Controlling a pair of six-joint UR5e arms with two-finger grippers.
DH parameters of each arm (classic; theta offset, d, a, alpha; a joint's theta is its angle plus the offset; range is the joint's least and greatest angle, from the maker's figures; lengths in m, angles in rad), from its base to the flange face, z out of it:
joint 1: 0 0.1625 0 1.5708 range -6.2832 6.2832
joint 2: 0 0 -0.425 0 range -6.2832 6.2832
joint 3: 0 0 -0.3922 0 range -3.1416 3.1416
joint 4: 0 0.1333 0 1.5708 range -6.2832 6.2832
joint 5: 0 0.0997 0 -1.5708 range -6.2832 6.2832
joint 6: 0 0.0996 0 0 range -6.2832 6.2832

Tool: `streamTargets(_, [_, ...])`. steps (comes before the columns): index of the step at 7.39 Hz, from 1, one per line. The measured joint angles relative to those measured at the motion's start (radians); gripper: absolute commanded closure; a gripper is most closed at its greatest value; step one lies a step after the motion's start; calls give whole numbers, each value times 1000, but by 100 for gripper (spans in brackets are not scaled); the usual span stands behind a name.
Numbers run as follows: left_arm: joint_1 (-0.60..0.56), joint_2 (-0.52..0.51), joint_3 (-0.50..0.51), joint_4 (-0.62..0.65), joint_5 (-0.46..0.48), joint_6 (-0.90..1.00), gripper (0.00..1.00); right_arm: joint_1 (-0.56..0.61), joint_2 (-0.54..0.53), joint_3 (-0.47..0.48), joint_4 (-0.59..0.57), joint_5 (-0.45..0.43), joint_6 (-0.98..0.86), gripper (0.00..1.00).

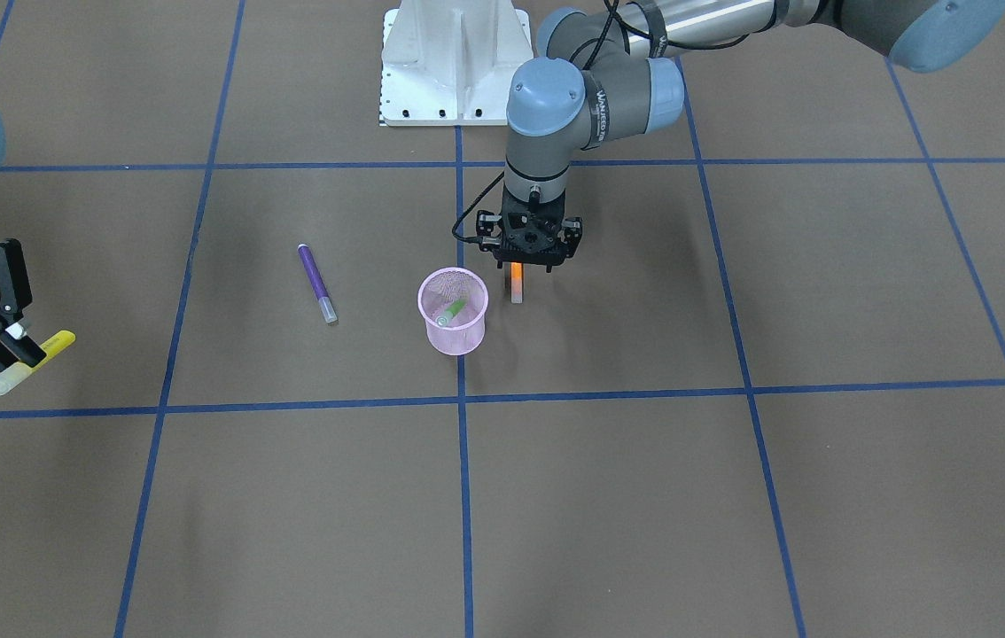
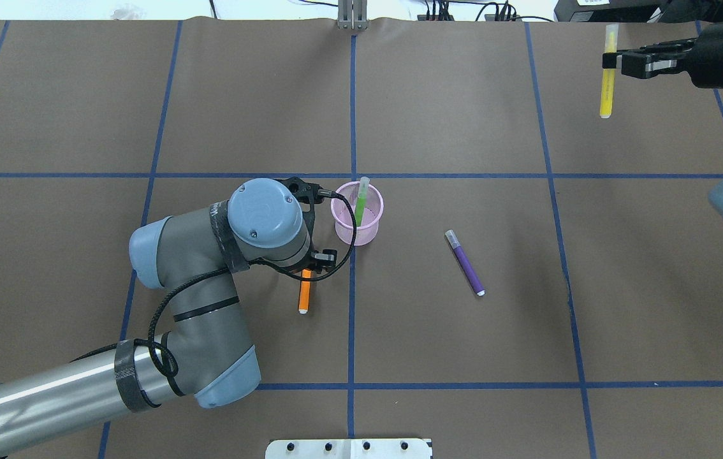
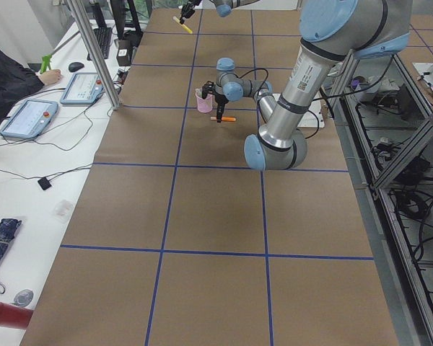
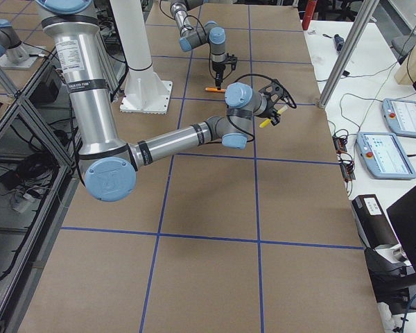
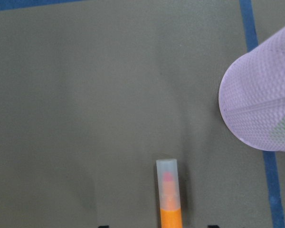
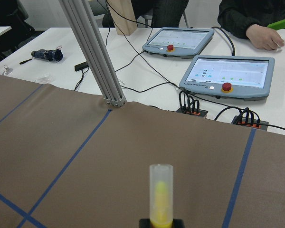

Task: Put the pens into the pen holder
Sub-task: 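Close the left gripper on the orange marker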

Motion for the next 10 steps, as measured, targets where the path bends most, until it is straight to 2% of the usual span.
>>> streamTargets(10, [18, -7, 21, -3, 0, -1, 37, -37, 26, -1, 0, -21, 1, 100])
